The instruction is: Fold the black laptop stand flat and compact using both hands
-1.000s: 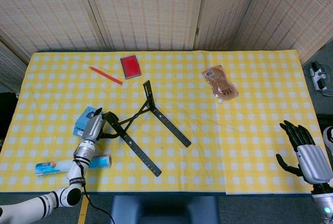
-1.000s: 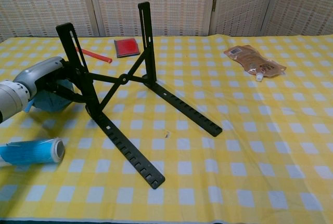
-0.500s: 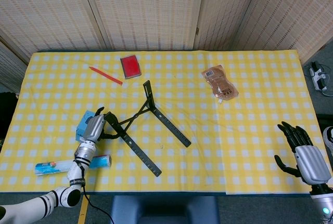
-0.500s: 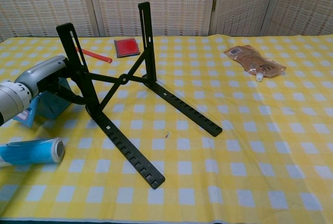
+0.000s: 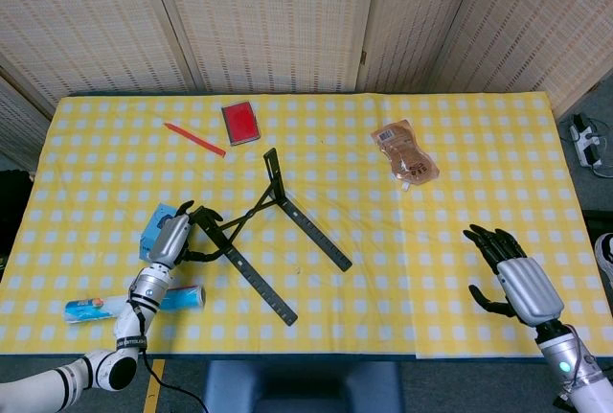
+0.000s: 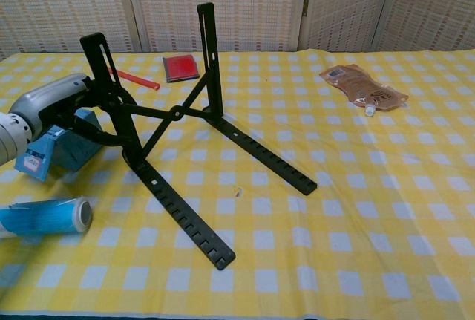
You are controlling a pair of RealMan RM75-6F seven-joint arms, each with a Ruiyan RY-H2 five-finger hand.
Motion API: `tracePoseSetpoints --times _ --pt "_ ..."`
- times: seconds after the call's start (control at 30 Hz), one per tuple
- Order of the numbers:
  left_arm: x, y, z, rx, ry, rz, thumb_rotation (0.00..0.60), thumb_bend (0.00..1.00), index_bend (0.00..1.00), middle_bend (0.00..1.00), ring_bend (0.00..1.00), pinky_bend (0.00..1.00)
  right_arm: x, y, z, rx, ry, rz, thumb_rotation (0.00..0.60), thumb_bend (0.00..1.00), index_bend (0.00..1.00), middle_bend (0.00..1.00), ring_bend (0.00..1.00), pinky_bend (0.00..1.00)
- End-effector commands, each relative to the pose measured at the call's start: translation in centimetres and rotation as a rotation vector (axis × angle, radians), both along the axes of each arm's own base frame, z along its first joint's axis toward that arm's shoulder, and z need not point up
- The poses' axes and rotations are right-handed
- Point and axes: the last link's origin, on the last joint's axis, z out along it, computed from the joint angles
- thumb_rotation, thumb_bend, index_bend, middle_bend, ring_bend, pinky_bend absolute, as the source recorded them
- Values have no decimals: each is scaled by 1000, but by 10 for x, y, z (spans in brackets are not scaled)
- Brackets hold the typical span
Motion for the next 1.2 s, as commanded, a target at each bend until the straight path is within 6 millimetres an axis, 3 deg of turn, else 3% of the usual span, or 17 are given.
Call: tracePoseSetpoints --times 0.03,0.23,0.5,0.97,1.2 --pt "-1 -4 10 8 -20 -7 600 210 380 493 371 72 9 -9 -7 29 -12 28 600 417 0 67 84 35" --pt "5 -5 16 -32 -66 -21 600 210 319 447 339 62 19 -14 -7 24 -25 62 600 416 0 67 83 35" --pt "25 -9 20 -116 -116 -93 600 210 232 388 285 54 18 -9 8 -39 -42 60 600 416 0 67 81 35" --pt "52 -47 32 -320 -96 -266 600 210 202 390 318 47 16 -1 20 -80 -56 66 600 417 0 68 82 35" --pt "58 -52 50 -309 -113 -340 600 208 192 366 240 42 15 0 18 -73 -57 64 600 416 0 67 82 35"
